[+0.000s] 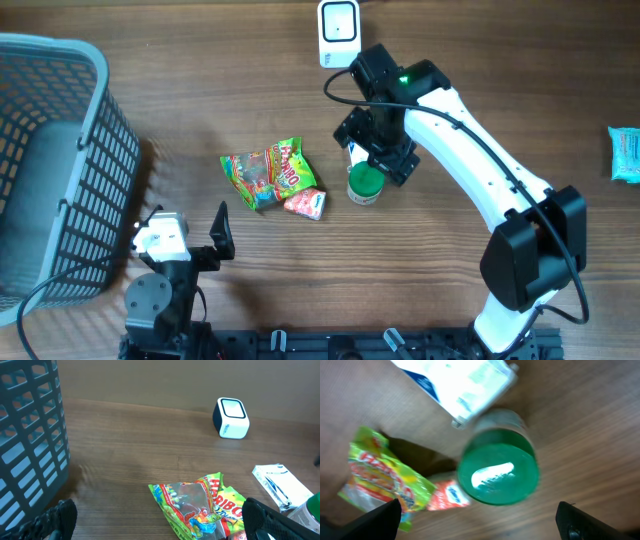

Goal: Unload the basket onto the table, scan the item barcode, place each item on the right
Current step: 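Grasp the green-lidded jar with the right gripper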

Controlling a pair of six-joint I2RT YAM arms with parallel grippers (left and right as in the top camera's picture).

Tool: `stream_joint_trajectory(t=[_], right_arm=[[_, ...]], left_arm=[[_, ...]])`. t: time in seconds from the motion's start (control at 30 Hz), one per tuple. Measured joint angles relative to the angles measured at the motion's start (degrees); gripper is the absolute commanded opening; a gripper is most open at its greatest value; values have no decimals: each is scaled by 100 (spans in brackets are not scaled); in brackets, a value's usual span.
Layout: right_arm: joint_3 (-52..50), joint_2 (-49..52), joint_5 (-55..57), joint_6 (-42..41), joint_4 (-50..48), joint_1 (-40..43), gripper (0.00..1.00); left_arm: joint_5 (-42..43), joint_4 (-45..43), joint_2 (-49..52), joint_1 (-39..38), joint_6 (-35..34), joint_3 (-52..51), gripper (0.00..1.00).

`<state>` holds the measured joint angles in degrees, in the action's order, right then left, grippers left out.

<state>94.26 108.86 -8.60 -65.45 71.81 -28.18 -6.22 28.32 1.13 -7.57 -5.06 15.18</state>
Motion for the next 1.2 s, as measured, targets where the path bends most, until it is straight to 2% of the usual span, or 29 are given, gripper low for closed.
stream_joint_trajectory(t=[0.13, 0.6, 0.87, 0.97, 1.03, 1.1, 1.13, 1.17, 1.2], right_arm=[[-238, 0, -17, -98, -151, -28, 100], [-2146, 0, -42, -435, -2221, -48, 99], [-2568, -13, -37, -505, -2973, -48, 72], [-2575, -13, -37, -520, -3012, -48, 68], [-2573, -9, -39, -520, -3053, -48, 70], [-2573, 9, -50, -494, -3121, -48, 80], [-2570, 28, -61, -417, -3241, -48, 82], [-2511, 122, -72, -295, -3394, -48, 70], [-2481, 151, -92, -254, -3414, -48, 63]], left_arm=[[0, 0, 0, 2, -2, 0, 100], [0, 2, 0, 2, 0, 0, 100], [0, 0, 0, 2, 0, 0, 100], [-2, 0, 0, 2, 0, 0, 100], [0, 0, 0, 2, 0, 0, 100], [0, 0, 0, 2, 0, 0, 100], [0, 0, 0, 0, -2, 0, 100], [-2, 0, 0, 2, -2, 0, 100], [0, 0, 0, 2, 0, 0, 100]])
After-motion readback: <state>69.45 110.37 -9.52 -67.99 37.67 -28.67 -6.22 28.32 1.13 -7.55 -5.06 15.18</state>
